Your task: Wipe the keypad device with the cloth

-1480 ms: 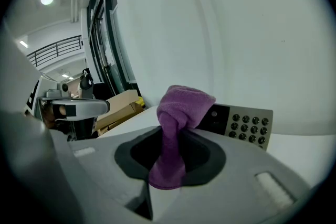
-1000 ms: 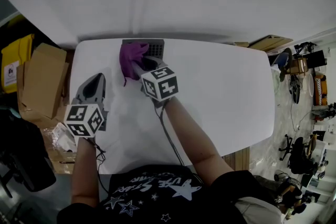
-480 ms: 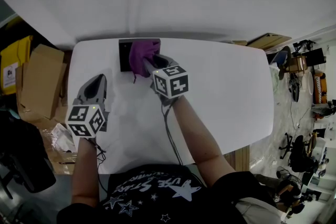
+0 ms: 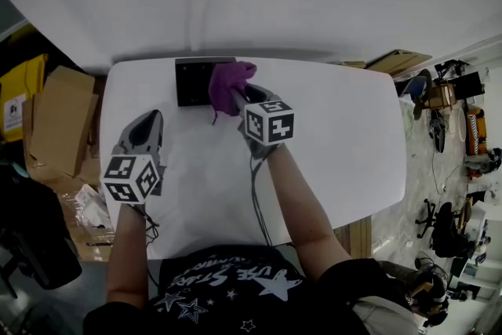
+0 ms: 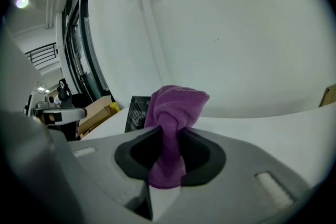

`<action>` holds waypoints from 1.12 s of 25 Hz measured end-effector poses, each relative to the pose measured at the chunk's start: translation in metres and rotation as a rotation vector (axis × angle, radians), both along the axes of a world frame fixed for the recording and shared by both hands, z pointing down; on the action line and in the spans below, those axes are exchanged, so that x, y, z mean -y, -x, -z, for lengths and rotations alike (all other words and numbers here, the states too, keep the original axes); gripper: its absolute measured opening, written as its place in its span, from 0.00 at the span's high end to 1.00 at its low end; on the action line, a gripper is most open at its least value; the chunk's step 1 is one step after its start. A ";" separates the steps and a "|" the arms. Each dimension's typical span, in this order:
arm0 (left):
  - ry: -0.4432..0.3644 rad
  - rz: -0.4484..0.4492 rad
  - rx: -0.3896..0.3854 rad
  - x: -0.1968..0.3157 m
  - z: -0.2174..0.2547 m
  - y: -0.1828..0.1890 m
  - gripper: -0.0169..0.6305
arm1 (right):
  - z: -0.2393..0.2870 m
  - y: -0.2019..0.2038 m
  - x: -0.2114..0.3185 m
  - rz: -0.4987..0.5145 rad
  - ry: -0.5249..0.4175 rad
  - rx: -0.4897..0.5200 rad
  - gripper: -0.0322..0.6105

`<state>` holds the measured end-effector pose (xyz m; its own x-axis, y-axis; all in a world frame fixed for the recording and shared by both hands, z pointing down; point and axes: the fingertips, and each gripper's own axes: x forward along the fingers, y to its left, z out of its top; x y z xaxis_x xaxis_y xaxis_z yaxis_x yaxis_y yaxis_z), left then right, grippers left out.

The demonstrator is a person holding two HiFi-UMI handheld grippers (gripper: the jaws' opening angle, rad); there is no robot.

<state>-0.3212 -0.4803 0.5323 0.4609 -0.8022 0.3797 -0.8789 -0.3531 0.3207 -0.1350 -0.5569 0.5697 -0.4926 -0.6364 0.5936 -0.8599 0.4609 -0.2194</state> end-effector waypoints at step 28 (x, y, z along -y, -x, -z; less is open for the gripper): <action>-0.107 0.075 0.031 -0.114 0.075 -0.048 0.96 | 0.086 -0.029 -0.123 0.114 -0.112 0.069 0.81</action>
<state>-0.2730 -0.3668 0.4569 0.3877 -0.8705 0.3032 -0.9129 -0.3170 0.2573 -0.1055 -0.4341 0.4838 -0.6028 -0.6342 0.4842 -0.7851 0.5799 -0.2178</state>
